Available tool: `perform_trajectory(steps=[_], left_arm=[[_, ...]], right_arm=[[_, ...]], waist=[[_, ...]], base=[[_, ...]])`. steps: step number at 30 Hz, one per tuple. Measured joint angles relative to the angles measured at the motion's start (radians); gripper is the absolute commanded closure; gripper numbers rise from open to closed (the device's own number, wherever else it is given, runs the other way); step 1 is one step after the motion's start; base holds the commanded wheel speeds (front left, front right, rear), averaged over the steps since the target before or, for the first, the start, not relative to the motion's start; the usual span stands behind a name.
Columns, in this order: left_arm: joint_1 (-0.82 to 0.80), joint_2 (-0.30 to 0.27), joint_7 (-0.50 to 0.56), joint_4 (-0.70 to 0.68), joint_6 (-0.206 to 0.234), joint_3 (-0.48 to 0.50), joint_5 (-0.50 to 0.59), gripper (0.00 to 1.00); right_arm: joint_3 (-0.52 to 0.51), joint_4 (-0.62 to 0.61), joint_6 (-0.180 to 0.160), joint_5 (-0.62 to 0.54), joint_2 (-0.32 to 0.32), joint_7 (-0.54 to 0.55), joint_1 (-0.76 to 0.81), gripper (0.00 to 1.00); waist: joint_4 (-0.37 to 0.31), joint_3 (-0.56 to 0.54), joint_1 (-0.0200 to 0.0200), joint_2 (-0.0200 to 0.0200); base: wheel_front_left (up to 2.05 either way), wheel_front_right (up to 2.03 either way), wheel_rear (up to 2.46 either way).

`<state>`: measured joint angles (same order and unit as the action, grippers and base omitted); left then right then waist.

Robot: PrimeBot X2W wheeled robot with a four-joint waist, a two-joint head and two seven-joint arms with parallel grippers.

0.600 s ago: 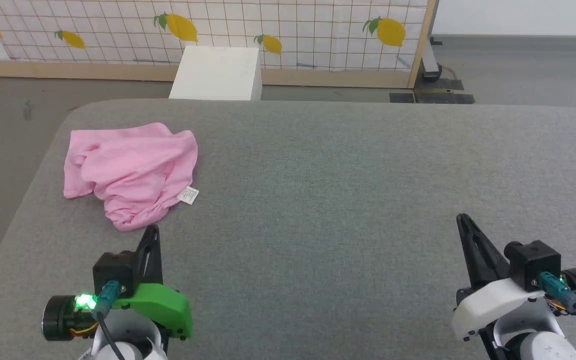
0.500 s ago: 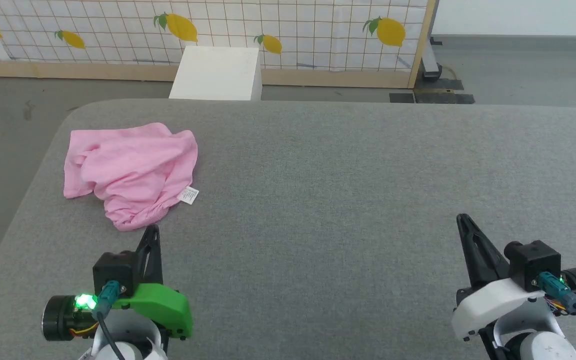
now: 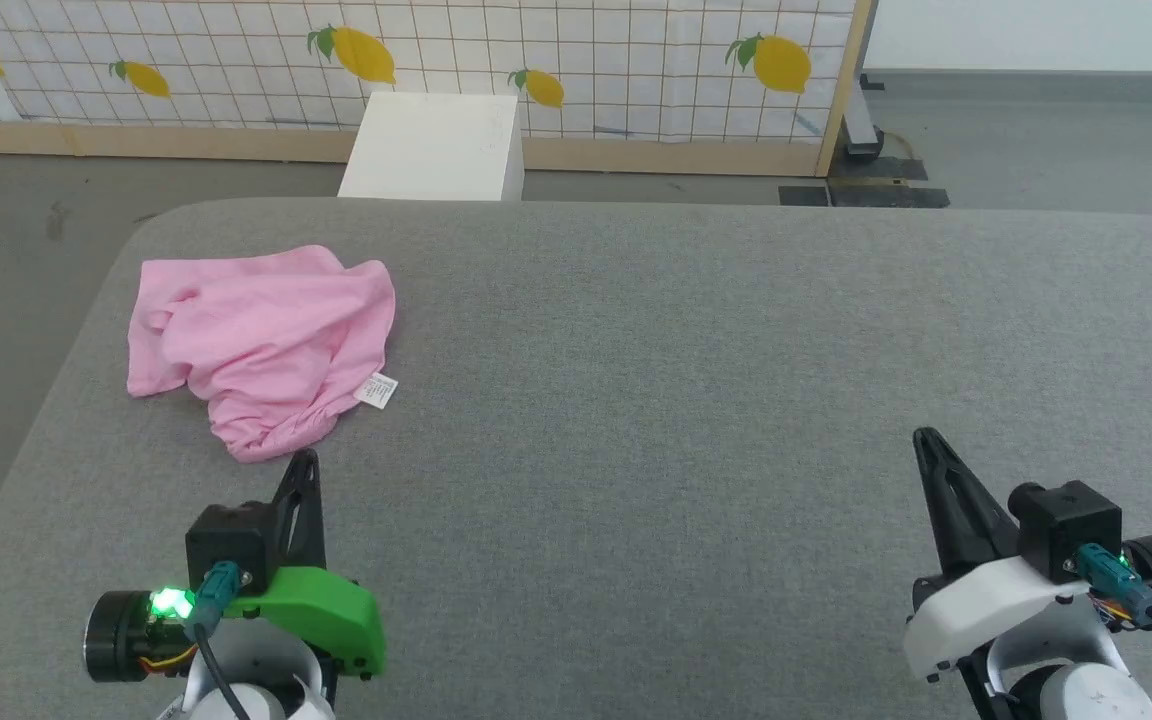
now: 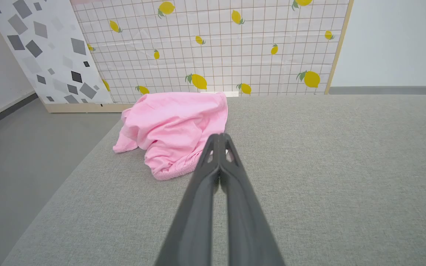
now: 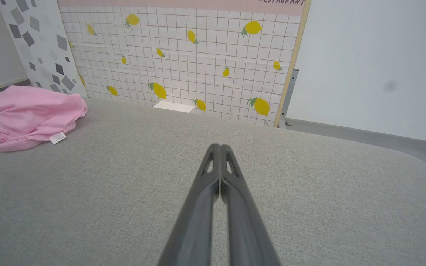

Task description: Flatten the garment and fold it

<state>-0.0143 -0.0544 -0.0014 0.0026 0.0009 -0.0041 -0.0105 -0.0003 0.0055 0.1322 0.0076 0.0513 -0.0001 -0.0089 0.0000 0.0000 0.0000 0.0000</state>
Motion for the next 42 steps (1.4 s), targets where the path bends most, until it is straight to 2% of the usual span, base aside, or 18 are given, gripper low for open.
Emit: perform_trajectory(steps=[15,16,34,42], left_arm=[[0.000,0.000,0.000,0.000,0.000,0.000,0.000,1.00],[0.000,0.000,0.000,0.000,0.000,0.000,0.000,0.00],[0.000,0.000,-0.024,0.024,0.002,-0.023,-0.026,0.00],[0.000,0.000,-0.044,0.039,0.010,-0.033,-0.043,0.00]], right_arm=[[0.000,0.000,0.000,0.000,0.000,0.000,0.000,1.00],[0.000,0.000,0.000,0.000,0.000,0.000,0.000,0.00],[-0.016,0.027,0.000,0.028,0.000,-0.023,0.000,0.00],[-0.023,0.044,0.000,0.043,0.000,-0.044,0.001,0.00]], waist=[[0.000,0.000,0.0000,0.0000],[0.000,0.000,0.0000,0.0000],[0.003,-0.002,0.0000,0.0000],[0.029,-0.006,0.0000,0.0000]], base=[[0.00,0.00,0.00],[0.00,0.00,0.00],[0.00,0.00,0.00],[0.00,0.00,0.00]])
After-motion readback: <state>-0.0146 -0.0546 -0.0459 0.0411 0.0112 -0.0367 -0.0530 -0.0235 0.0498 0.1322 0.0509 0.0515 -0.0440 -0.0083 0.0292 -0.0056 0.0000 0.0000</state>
